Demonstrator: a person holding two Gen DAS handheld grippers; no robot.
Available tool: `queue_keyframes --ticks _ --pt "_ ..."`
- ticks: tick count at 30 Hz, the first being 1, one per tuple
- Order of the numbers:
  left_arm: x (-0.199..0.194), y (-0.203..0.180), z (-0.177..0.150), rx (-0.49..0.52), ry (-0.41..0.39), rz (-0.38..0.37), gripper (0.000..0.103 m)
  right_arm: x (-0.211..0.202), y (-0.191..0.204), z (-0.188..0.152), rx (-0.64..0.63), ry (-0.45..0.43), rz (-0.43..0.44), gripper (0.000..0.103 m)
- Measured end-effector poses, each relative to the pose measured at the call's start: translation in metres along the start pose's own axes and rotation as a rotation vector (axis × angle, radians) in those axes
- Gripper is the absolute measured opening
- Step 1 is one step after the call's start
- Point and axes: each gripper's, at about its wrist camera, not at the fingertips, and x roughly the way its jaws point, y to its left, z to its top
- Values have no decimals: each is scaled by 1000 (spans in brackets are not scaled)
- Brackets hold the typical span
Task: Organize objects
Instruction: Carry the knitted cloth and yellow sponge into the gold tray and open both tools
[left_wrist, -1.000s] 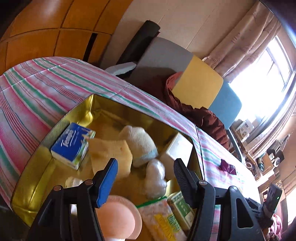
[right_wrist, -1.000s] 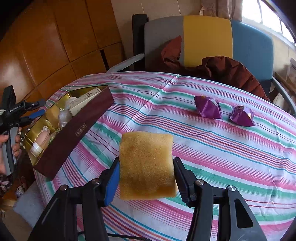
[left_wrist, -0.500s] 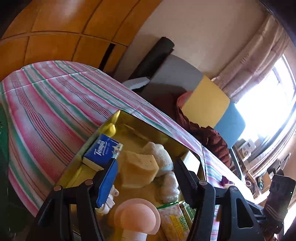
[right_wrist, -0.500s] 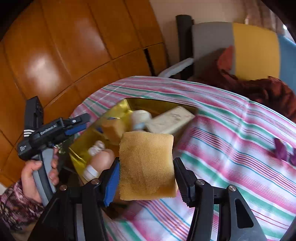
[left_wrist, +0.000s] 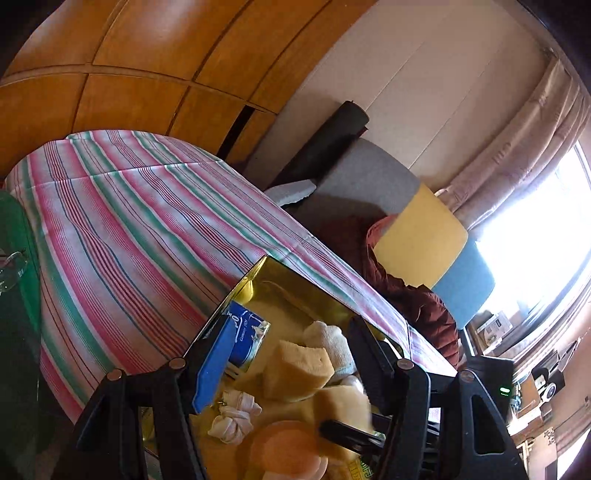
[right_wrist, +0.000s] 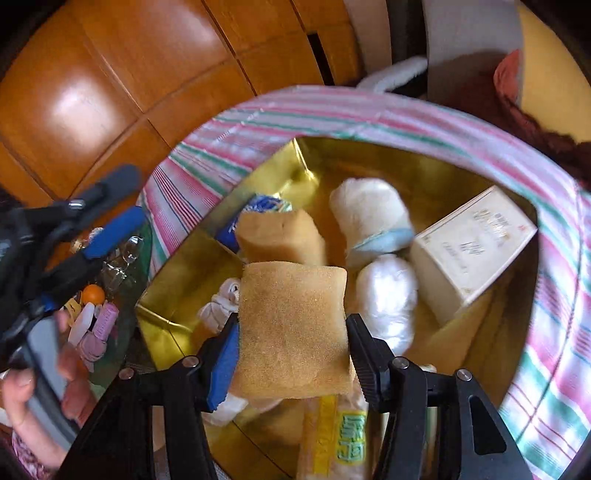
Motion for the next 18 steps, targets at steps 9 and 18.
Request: queue_keyframes --ticks 9,18 --pt "-1 -6 -1 7 4 -13 64 17 -9 10 59 -40 -24 71" --pt "2 -15 -12 25 19 -11 64 -24 -8 -15 -27 -142 -107 78"
